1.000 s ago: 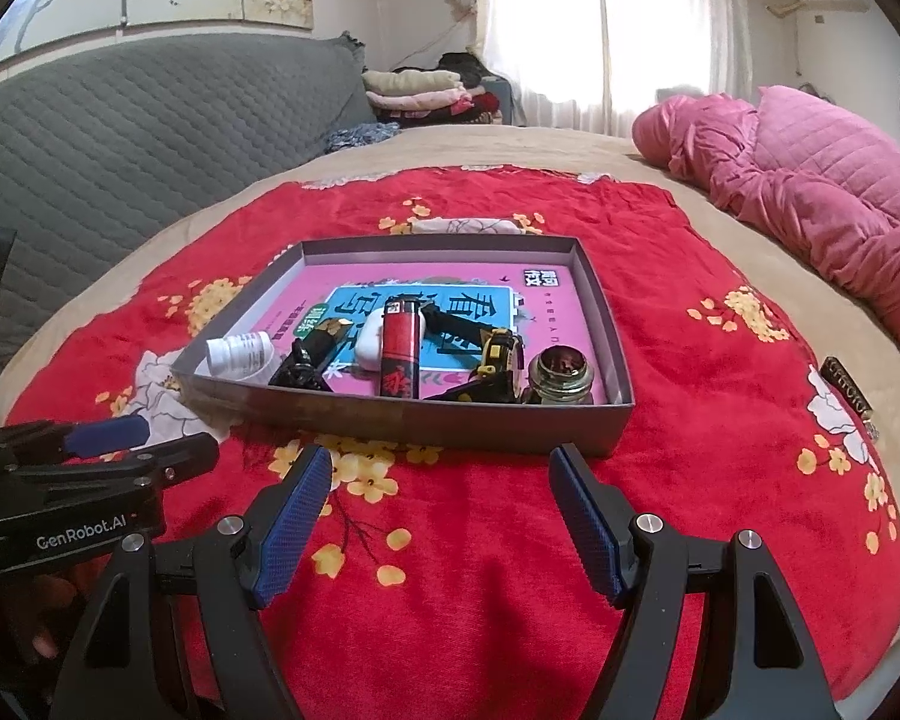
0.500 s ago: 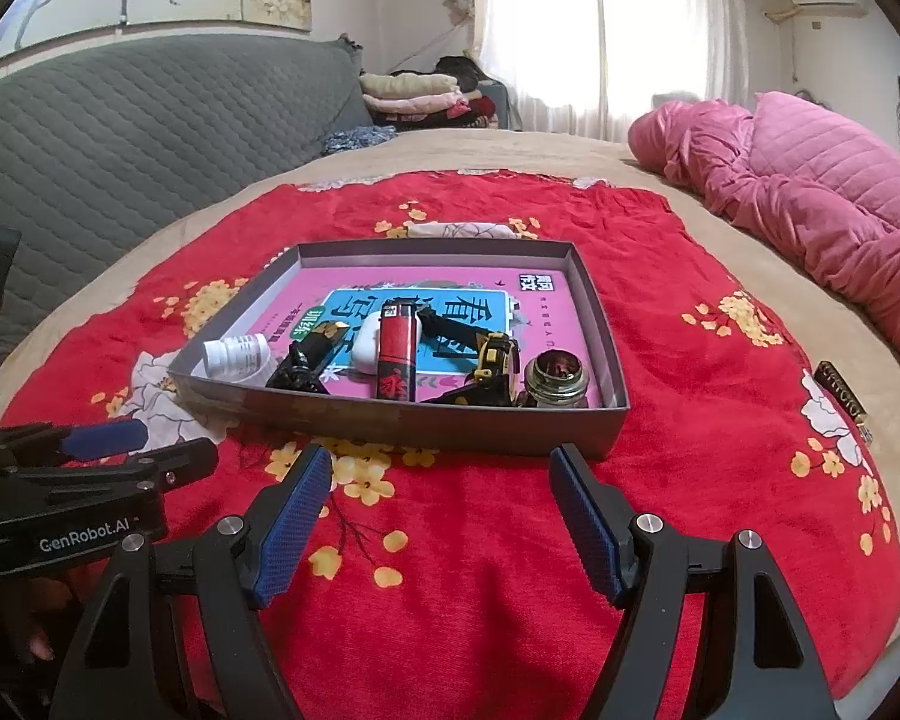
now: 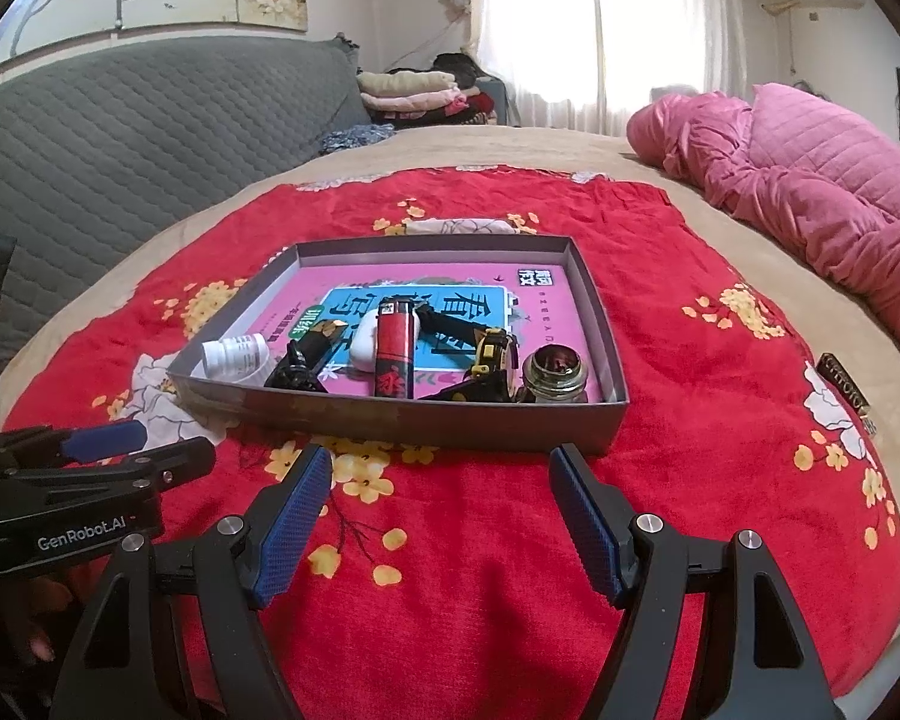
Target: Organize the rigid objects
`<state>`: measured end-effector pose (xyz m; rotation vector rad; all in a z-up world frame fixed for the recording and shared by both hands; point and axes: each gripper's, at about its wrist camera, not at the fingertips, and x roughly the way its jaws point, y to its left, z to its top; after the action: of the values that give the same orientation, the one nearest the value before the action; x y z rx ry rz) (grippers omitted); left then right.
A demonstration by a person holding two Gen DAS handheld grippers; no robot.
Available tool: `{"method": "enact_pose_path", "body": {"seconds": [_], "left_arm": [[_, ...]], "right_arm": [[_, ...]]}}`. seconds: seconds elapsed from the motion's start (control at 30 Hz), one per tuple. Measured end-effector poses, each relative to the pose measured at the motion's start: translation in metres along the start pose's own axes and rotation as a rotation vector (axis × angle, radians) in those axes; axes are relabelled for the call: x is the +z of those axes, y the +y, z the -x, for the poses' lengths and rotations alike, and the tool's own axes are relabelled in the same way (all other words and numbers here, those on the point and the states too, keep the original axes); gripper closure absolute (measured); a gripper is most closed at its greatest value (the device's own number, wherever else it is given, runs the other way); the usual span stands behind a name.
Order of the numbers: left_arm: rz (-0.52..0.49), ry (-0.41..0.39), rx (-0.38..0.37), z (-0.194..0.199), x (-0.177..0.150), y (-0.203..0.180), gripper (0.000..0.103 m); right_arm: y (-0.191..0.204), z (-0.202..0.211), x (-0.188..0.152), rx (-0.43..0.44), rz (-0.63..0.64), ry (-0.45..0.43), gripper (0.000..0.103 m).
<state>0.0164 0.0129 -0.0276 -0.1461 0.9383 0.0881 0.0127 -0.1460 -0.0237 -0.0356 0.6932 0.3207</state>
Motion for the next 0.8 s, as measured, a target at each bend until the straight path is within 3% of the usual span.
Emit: {"method": "enact_pose_path", "body": {"seconds": [0.8], "left_arm": [[0.007, 0.013, 0.027, -0.0038, -0.0003, 0.0062, 0.040]], "right_arm": [[-0.0007, 0.0008, -0.0004, -0.011, 0.004, -0.009, 0.027]]}}
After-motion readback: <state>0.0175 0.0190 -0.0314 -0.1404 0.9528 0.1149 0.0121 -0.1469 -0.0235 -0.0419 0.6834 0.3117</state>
